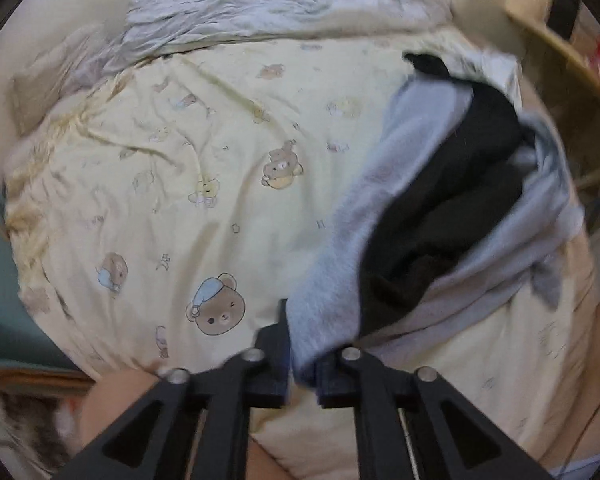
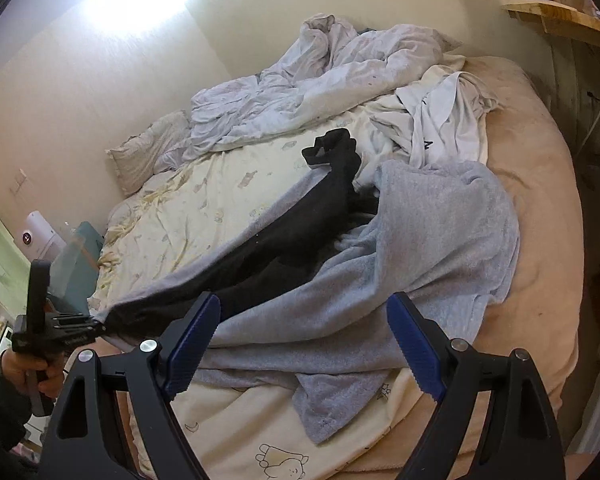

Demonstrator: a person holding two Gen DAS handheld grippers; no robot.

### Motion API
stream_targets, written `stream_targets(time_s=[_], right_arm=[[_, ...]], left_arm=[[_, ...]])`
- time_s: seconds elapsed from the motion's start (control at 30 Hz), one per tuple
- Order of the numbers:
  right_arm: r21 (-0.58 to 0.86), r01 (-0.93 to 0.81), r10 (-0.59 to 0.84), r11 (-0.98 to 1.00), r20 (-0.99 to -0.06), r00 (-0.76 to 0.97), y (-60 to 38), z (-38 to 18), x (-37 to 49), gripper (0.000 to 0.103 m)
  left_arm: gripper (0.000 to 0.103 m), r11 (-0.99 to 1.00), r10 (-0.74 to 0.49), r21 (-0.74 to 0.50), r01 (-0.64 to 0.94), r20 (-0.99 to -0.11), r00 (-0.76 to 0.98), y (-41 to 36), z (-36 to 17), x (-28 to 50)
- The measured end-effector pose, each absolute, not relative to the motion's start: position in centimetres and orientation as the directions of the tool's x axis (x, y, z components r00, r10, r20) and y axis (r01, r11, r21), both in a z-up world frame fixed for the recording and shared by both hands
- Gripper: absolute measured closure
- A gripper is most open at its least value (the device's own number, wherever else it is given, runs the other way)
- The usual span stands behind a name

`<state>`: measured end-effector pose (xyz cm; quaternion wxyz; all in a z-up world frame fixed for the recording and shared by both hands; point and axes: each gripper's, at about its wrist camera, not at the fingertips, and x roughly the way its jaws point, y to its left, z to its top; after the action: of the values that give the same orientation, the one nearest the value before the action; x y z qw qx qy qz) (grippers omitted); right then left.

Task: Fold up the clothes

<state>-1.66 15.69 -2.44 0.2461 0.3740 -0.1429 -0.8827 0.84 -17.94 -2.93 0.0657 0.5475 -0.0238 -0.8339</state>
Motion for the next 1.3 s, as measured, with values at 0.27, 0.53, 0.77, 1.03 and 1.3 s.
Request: stream_targets(time_s=[0.27, 0.53, 0.77, 1.03, 1.3], right_arm=[[0.466, 0.320, -0.555, -0.825, -0.561, -0.614, 16.4, -2.1, -1.6, 0.014], [0.517, 0.302, -0.579, -0.801, -0.539, -0.612, 17.3, -2.5, -3.1, 0.014], [0.639, 0.212, -0.605, -0.739, -0.492, -0.626, 20.2, -3.4, -4.6, 0.014], [0.663, 0.176, -0.603, -0.727, -0.494, -0.626, 21.1, -3.8, -5.4, 0.014], [0.611, 0.211, -0.595, -0.763, -0.536, -0.599, 19.3, -3.9, -5.6, 0.014]], left_arm=[[0.046, -0.998, -0.033, 0.055, -0.034, -0.888, -0.458, -16.9, 0.2, -0.4], [0.044, -0.980, 0.096, 0.005, -0.200, -0.865, -0.492, -8.6, -0.6, -7.4], [0.045, -0.957, 0.079, 0.073, -0.280, -0.865, -0.496, -1.7, -5.6, -14.7], [0.096, -0.973, 0.015, 0.089, -0.213, -0.897, -0.442, -2.7, -9.0, -17.7], [0.097, -0.987, -0.003, 0.102, -0.123, -0.780, -0.625, -8.0, -0.5, -14.2]])
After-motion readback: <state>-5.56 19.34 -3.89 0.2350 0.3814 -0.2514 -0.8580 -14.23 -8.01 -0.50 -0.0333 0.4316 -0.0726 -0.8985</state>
